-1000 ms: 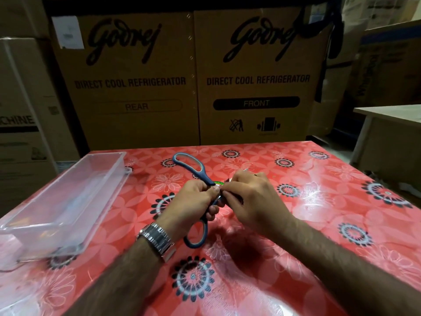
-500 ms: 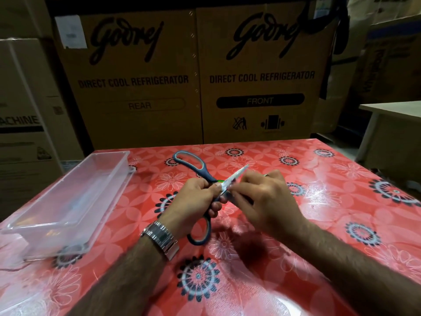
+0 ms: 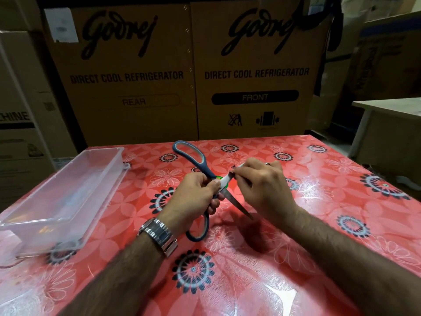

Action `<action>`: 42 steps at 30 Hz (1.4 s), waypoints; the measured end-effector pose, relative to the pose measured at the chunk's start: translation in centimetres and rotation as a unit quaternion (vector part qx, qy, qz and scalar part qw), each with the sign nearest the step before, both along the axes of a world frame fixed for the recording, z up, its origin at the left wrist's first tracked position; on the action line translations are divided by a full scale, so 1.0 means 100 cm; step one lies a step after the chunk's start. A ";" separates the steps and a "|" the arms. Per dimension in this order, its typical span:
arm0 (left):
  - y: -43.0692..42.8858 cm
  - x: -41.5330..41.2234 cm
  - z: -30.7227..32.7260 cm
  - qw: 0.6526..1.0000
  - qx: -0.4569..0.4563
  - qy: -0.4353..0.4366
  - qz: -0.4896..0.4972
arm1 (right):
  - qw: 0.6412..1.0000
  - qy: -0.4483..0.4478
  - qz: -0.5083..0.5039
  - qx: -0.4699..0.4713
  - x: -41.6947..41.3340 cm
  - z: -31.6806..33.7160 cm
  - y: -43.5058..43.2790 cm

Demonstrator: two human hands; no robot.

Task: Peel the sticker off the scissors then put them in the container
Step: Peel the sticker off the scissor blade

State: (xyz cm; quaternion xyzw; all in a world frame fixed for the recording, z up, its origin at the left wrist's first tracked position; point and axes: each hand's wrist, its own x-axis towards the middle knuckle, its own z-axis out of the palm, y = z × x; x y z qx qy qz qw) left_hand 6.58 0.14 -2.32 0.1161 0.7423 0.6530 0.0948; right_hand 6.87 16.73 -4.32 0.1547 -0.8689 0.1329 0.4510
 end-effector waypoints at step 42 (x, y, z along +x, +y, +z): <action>0.004 0.002 0.000 1.000 0.008 0.008 0.028 | 0.994 0.017 0.041 -0.098 -0.020 0.005 0.006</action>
